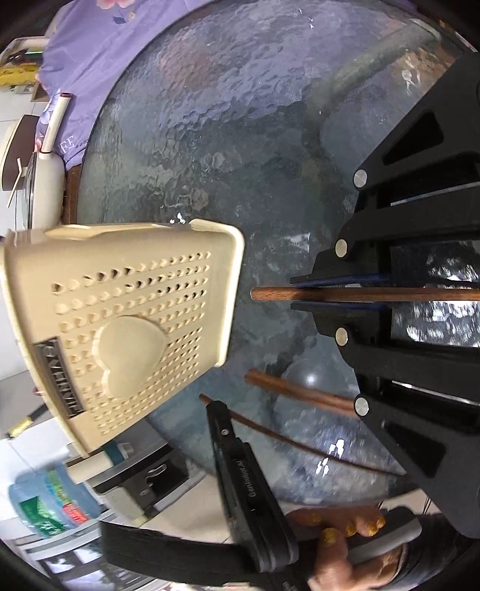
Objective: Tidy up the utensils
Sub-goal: 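Lift both brown chopsticks and carry them above the cream holder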
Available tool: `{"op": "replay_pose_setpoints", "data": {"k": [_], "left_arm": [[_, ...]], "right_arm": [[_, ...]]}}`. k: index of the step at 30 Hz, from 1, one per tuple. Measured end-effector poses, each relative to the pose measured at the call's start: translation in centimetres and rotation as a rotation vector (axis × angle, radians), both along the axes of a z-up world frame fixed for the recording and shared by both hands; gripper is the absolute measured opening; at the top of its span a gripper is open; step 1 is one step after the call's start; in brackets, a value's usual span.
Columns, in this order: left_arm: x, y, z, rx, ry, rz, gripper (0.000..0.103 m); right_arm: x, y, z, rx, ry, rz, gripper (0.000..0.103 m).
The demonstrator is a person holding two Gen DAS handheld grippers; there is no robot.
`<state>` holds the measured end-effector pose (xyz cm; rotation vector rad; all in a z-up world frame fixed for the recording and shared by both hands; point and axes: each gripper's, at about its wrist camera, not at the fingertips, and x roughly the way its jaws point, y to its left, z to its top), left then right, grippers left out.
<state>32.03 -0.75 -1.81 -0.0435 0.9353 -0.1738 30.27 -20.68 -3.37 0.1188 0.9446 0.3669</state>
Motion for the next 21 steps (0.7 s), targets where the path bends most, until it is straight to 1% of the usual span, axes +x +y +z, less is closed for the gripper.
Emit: {"op": "replay_pose_setpoints", "data": {"k": [6,11,15,21], "left_arm": [[-1.5,-0.1,2.4,-0.039,-0.056,-0.013,0.007],[-3.2,-0.2,4.6,-0.064,-0.111,-0.034,0.007],[-4.5,0.0,6.2,-0.083,-0.15,-0.041,0.007],[-6.3,0.3,8.2,-0.103,-0.206,-0.049,0.007]], "right_arm": [[-0.8,-1.2,2.6,0.086,-0.059,-0.001,0.008],[-2.4,-2.1,5.3,0.151,-0.14,0.027,0.008],[-3.7,-2.6,7.4,0.176,-0.218,0.053,0.008],[-5.8,-3.3,10.3,0.171,-0.334,0.081,0.008]]}}
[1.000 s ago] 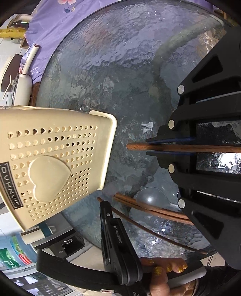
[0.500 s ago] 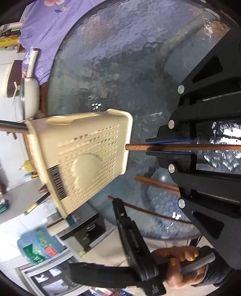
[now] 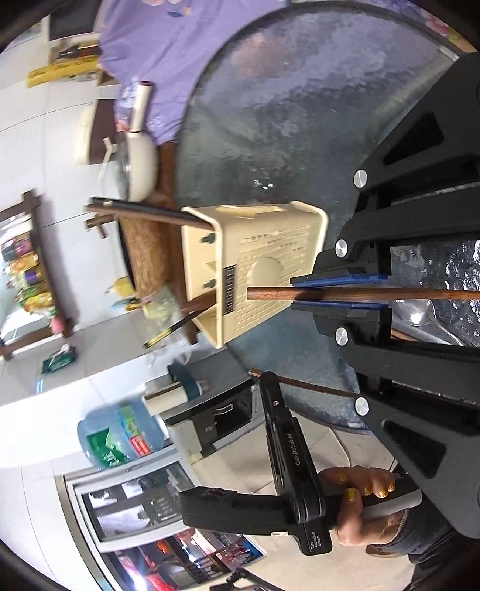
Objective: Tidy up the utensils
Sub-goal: 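Lift both brown chopsticks and carry them above the cream holder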
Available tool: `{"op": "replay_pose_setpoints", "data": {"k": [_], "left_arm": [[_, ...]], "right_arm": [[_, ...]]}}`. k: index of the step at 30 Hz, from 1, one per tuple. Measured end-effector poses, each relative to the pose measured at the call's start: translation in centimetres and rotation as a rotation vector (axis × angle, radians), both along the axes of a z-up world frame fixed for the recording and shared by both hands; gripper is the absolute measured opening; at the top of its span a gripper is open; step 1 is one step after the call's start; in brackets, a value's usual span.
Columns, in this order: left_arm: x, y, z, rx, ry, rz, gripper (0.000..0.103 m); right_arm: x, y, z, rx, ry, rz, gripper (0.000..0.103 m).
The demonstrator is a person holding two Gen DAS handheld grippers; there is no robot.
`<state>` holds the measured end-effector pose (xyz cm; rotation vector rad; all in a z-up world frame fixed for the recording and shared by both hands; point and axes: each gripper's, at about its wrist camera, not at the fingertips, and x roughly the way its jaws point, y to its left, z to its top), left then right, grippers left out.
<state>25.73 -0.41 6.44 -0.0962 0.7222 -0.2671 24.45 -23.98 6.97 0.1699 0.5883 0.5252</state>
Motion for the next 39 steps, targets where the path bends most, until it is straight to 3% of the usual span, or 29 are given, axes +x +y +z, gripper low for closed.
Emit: {"op": "replay_pose_setpoints", "data": {"k": [9,19,30,39], "left_arm": [[-3.2,-0.3,3.0,-0.024,-0.089,-0.041,0.007],[-4.5,-0.3,4.6,-0.025,-0.142,-0.047,0.007],[-5.0,-0.2,6.8,-0.048,-0.191,-0.051,0.007],[-4.5,-1.0,10.5,-0.07,-0.25,-0.064,0.007]], "right_arm": [[-2.6,-0.7,3.6,0.01,-0.109,0.019,0.008],[-3.6,-0.5,5.4,-0.012,-0.144,0.024,0.008],[-3.0,-0.1,7.8,-0.023,-0.176,0.037,0.008],[-1.4,-0.1,11.5,-0.016,-0.215,0.009,0.008]]}}
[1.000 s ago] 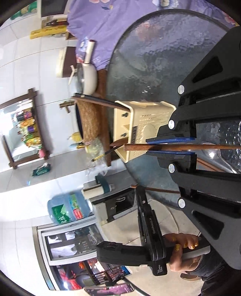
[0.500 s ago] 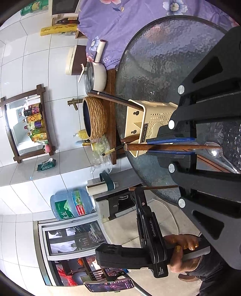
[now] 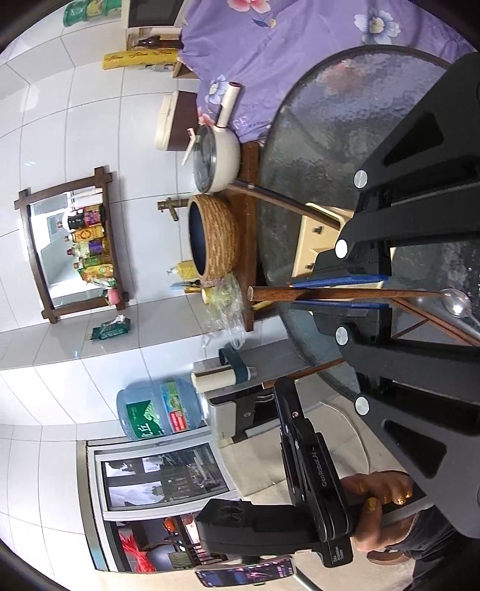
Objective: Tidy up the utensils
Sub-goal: 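Lift both brown chopsticks and carry them above the cream holder, then lower both brown chopsticks into the holder and open both tools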
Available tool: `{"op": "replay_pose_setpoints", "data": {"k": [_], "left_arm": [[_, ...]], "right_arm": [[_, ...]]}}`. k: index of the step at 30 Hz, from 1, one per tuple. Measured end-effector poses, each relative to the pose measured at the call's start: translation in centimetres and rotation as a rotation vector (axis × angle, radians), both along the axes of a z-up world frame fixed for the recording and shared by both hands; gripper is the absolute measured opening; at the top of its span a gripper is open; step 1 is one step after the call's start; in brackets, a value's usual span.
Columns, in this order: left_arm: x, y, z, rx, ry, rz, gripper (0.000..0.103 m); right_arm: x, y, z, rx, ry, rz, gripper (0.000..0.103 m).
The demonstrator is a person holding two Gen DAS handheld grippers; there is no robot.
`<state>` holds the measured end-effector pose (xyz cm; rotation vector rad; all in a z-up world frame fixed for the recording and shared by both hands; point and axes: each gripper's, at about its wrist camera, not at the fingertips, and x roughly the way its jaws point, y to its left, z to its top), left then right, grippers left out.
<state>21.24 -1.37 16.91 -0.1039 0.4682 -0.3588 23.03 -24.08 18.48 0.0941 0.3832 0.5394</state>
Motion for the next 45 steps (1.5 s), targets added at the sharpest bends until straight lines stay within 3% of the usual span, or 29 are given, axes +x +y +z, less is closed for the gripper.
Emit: {"op": "replay_pose_setpoints", "data": {"k": [9,14,16,22,34,45], "left_arm": [[2.5,0.1,7.9,-0.093,-0.072,-0.001,0.007],[4.5,0.0,11.9,-0.099,-0.18,0.123,0.007],[5.4,-0.4,12.0,-0.097,-0.176,0.145,0.007],[8.7,-0.9,8.6,-0.071,-0.148,0.23,0.007],[11.7,-1.4,-0.8,-0.039,0.019,0.217,0.007],[12.5,-2.0,-4.1,0.009,0.08,0.197,0.007]], "right_arm": [[2.7,0.1,6.9,0.029,-0.092,-0.056,0.008],[4.1,0.5,9.5,0.023,-0.165,-0.121,0.008],[5.1,0.7,9.5,0.028,-0.168,-0.144,0.008],[7.4,1.2,6.0,0.017,-0.119,-0.183,0.008],[10.2,1.5,-1.6,-0.025,0.0,-0.209,0.008],[10.6,1.0,-3.4,-0.029,0.021,-0.225,0.008]]}}
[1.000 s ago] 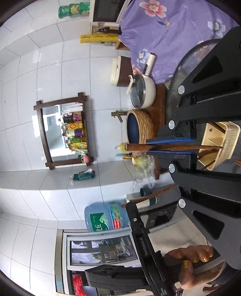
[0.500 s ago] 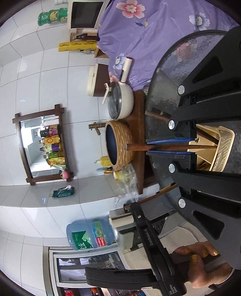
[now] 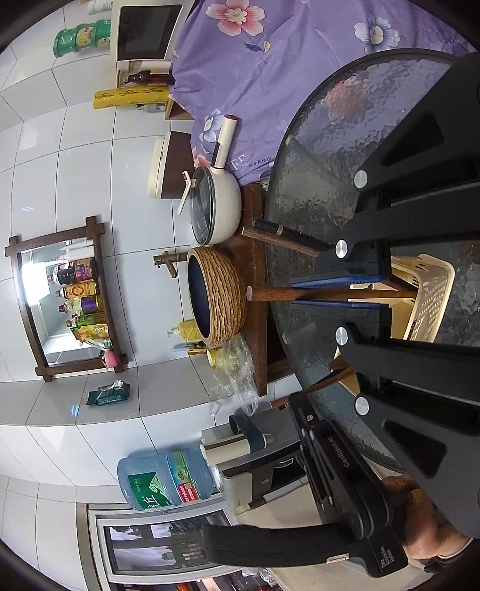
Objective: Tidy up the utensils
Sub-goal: 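Lower both brown chopsticks into the holder and open both tools, then move both tools back over the chopsticks and metal spoon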
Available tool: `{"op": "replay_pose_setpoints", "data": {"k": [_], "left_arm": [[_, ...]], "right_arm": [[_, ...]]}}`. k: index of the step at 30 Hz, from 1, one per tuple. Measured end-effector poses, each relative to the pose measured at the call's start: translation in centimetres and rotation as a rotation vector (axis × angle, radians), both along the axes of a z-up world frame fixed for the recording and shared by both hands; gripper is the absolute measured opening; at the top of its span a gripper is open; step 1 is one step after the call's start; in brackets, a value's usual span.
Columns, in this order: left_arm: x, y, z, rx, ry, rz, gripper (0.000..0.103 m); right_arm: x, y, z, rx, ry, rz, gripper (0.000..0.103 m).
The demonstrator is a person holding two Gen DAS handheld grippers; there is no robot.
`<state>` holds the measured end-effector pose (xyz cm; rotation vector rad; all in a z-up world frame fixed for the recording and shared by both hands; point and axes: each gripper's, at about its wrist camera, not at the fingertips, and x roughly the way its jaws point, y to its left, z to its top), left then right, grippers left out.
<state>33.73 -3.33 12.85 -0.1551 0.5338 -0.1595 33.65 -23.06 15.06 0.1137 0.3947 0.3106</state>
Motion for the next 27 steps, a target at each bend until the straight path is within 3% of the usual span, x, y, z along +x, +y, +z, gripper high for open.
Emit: {"op": "replay_pose_setpoints", "data": {"k": [3,4,5,7,10,13,23,27], "left_arm": [[0.0,0.1,-0.1,-0.006,0.003,0.004,0.007],[-0.2,0.3,0.0,-0.009,-0.002,0.001,0.014],[-0.4,0.3,0.1,-0.012,-0.006,-0.002,0.027],[-1.1,0.4,0.5,-0.016,-0.019,-0.015,0.047],[-3.2,0.8,0.8,0.003,-0.062,-0.016,0.061],[-4.7,1.4,-0.1,0.008,-0.051,-0.022,0.074],[-7.6,4.1,-8.6,0.098,0.15,0.008,0.074],[-8.3,5.4,-11.3,0.091,0.212,0.031,0.074]], "right_arm": [[0.0,-0.1,-0.1,0.001,0.001,0.008,0.01],[-0.2,0.0,-0.2,-0.008,-0.004,0.004,0.017],[-0.6,-0.1,-0.3,-0.014,-0.016,-0.002,0.034],[-1.6,-0.2,-0.4,-0.019,-0.047,-0.015,0.054],[-3.1,-0.1,-1.0,-0.036,-0.038,-0.013,0.054],[-4.4,-0.2,-2.8,-0.022,0.031,0.015,0.054],[-9.3,2.4,-13.0,-0.135,0.315,0.049,0.055],[-10.9,4.1,-16.6,-0.193,0.391,0.066,0.055]]}}
